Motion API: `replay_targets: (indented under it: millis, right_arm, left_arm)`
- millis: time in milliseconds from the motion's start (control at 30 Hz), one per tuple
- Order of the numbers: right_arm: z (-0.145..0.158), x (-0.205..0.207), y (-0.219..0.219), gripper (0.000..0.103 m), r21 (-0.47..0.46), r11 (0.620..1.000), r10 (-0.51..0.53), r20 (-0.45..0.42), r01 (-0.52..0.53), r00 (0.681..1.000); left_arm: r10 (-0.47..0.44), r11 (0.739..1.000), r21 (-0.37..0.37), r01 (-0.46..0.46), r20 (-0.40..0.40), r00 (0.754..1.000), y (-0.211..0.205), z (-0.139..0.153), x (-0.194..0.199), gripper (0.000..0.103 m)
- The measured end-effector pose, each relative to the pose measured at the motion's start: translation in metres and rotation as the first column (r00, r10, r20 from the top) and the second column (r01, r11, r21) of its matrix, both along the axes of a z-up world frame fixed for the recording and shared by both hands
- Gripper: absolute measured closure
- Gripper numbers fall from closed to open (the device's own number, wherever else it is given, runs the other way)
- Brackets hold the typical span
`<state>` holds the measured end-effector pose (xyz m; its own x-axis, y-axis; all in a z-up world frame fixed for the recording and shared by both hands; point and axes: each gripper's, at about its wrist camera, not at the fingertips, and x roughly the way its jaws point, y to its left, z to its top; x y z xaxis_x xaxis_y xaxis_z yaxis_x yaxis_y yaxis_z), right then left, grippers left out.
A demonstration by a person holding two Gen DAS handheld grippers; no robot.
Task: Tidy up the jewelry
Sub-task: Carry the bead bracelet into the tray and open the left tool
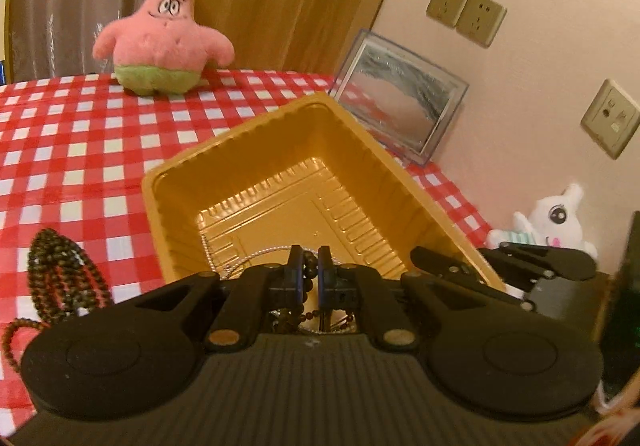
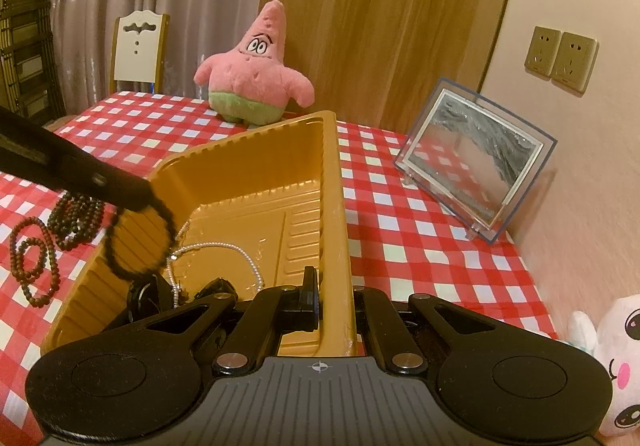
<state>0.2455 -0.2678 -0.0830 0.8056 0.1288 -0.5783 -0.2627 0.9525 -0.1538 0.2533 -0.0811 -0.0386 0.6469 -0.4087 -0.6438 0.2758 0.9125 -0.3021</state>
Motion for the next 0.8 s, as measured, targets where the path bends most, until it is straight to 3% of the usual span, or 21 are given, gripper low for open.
replay_targets:
  millis: [367,533,800]
  right_arm:
    - [0.0,0.0,0.0,0.1,-0.001,1.0,0.0,0.0,0.0,1.0]
    - [0.0,0.0,0.0,0.1,0.0,1.0,-0.001,-0.003,0.001,1.0]
    - [0.0,-0.001,-0.001,0.1,0.0,1.0,-0.001,-0.002,0.001,1.0]
  left_arm:
    - [0.025,1.0,0.016,-0.025,-0.015,1.0,-0.017,-0.012,0.024,0.095]
    - [0.043,0.999,0.01,-0.043,0.044,0.998,-0.011,0.005,0.018,0.072]
    - [0.124,0.992,-0.008,-0.124,0.119,0.985,0.027,0.036,0.0,0.061]
